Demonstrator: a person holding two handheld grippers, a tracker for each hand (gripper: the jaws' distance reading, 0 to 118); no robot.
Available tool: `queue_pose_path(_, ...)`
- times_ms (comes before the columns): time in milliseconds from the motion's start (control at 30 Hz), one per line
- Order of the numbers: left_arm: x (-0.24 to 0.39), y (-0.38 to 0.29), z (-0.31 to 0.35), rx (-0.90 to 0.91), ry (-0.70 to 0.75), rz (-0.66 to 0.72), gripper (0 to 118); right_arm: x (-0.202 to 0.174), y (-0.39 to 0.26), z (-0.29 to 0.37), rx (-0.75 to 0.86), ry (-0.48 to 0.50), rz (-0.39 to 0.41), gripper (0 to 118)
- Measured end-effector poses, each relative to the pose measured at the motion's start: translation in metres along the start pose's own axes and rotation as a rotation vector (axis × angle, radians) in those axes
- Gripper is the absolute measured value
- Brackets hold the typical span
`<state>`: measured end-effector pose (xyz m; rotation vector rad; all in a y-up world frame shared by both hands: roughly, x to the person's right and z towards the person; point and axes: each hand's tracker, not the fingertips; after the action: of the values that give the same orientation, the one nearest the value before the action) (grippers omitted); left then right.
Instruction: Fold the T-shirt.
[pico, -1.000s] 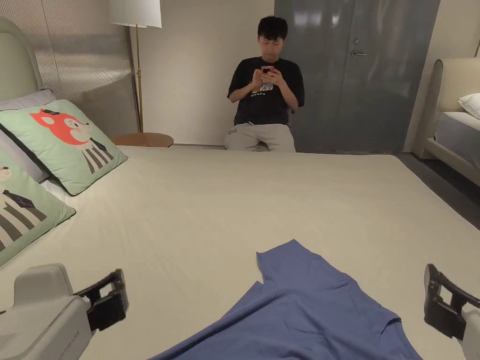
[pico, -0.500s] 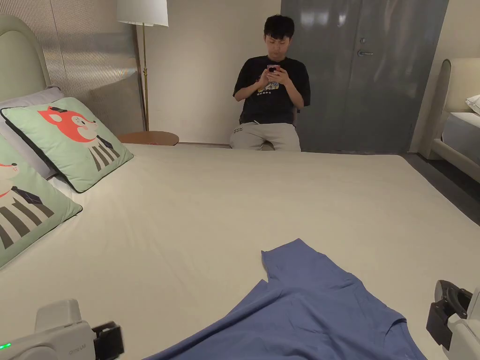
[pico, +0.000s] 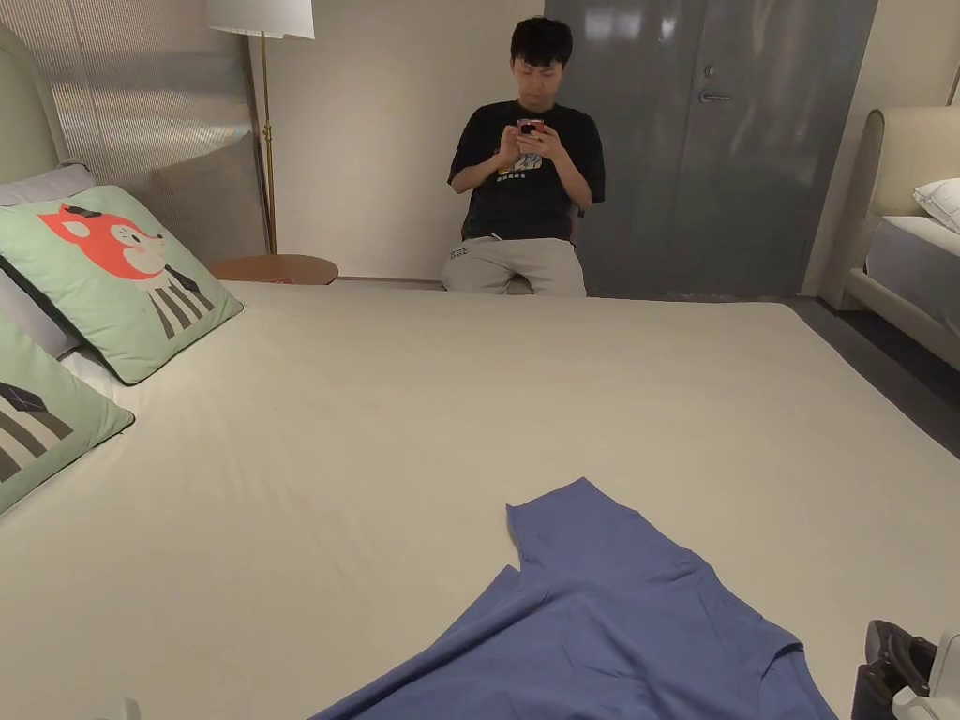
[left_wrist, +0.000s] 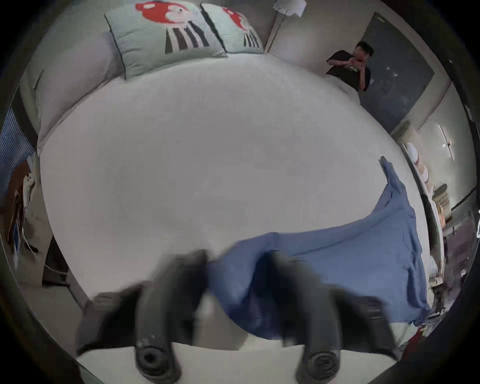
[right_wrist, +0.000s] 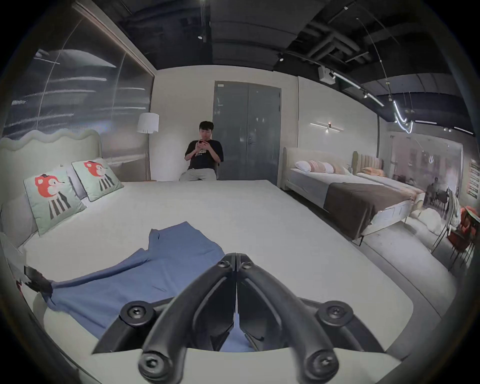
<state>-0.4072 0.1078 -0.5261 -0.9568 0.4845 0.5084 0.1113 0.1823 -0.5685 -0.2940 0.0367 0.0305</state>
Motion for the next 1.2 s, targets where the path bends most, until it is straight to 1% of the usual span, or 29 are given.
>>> queue_pose_path(33, 0.001, 0.0, 0.004, 0.025, -0.011, -0.019, 3, 0.0, -0.002, -0.007, -0.011, 0.0, -0.004, 1)
queue_pose_path(67, 0.002, -0.001, 0.01, 0.029, -0.084, -0.001, 3, 0.0, -0.002, -0.013, -0.022, 0.0, -0.009, 5)
queue_pose_path(100, 0.001, 0.004, 0.007, 0.021, -0.1, -0.003, 3, -0.001, -0.001, -0.022, -0.038, 0.002, -0.015, 8)
queue_pose_path(133, 0.004, 0.003, 0.011, 0.028, -0.085, -0.017, 3, -0.003, 0.003, -0.03, -0.071, 0.005, -0.015, 14)
queue_pose_path(167, 0.009, 0.001, 0.016, 0.066, -0.07, -0.054, 3, -0.005, 0.006, -0.045, -0.121, 0.018, -0.015, 32)
queue_pose_path(200, 0.012, 0.0, 0.021, 0.088, -0.06, -0.075, 3, -0.007, 0.008, -0.057, -0.16, 0.038, -0.013, 79)
queue_pose_path(233, 0.013, 0.001, 0.022, 0.095, -0.064, -0.075, 2, -0.009, 0.01, -0.075, -0.191, 0.056, -0.024, 110)
queue_pose_path(267, 0.014, 0.002, 0.025, 0.099, -0.072, -0.073, 3, -0.013, 0.013, -0.085, -0.189, 0.078, -0.029, 118)
queue_pose_path(300, 0.015, 0.002, 0.027, 0.101, -0.082, -0.069, 3, -0.016, 0.017, -0.1, -0.204, 0.07, -0.009, 118)
queue_pose_path(400, 0.02, 0.002, 0.031, 0.105, -0.091, -0.076, 3, -0.031, 0.023, -0.155, -0.315, 0.127, 0.024, 118)
queue_pose_path(467, 0.024, 0.0, 0.031, 0.104, -0.087, -0.09, 2, -0.04, 0.023, -0.191, -0.373, 0.135, 0.04, 118)
queue_pose_path(567, 0.027, 0.001, 0.024, 0.102, -0.07, -0.113, 2, -0.051, 0.024, -0.231, -0.46, 0.111, 0.048, 118)
queue_pose_path(667, 0.032, 0.001, 0.019, 0.093, -0.072, -0.123, 3, -0.053, 0.017, -0.273, -0.556, 0.098, 0.02, 118)
queue_pose_path(767, 0.033, 0.001, 0.017, 0.085, -0.064, -0.127, 2, -0.055, 0.009, -0.3, -0.614, 0.072, 0.048, 117)
queue_pose_path(800, 0.034, 0.001, 0.018, 0.083, -0.059, -0.129, 2, -0.055, 0.005, -0.309, -0.628, 0.071, 0.041, 110)
queue_pose_path(867, 0.035, 0.002, 0.017, 0.082, -0.058, -0.132, 3, -0.054, 0.003, -0.318, -0.647, 0.065, 0.034, 91)
queue_pose_path(900, 0.034, 0.002, 0.016, 0.081, -0.058, -0.134, 3, -0.054, 0.002, -0.321, -0.667, 0.057, 0.039, 85)
queue_pose_path(933, 0.034, 0.002, 0.016, 0.083, -0.057, -0.137, 2, -0.05, -0.003, -0.332, -0.694, 0.065, 0.03, 85)
queue_pose_path(967, 0.035, 0.003, 0.016, 0.087, -0.056, -0.141, 3, -0.048, -0.004, -0.333, -0.694, 0.075, 0.015, 82)
queue_pose_path(1000, 0.036, 0.003, 0.015, 0.09, -0.055, -0.144, 2, -0.047, -0.002, -0.331, -0.681, 0.078, 0.014, 73)
queue_pose_path(1033, 0.038, 0.003, 0.016, 0.092, -0.053, -0.146, 2, -0.045, 0.0, -0.328, -0.674, 0.092, 0.01, 53)
queue_pose_path(1067, 0.038, 0.003, 0.017, 0.093, -0.053, -0.147, 2, -0.05, 0.001, -0.317, -0.645, 0.132, 0.007, 25)
queue_pose_path(1100, 0.039, 0.003, 0.017, 0.095, -0.056, -0.146, 2, -0.051, 0.003, -0.309, -0.615, 0.149, 0.029, 13)
queue_pose_path(1133, 0.039, 0.003, 0.018, 0.096, -0.06, -0.144, 2, -0.05, 0.006, -0.303, -0.596, 0.113, 0.063, 1)
queue_pose_path(1167, 0.038, 0.003, 0.018, 0.098, -0.064, -0.146, 3, -0.047, 0.009, -0.293, -0.574, 0.129, 0.032, 3)
queue_pose_path(1200, 0.038, 0.002, 0.02, 0.102, -0.066, -0.149, 2, -0.044, 0.008, -0.288, -0.546, 0.166, 0.003, 3)
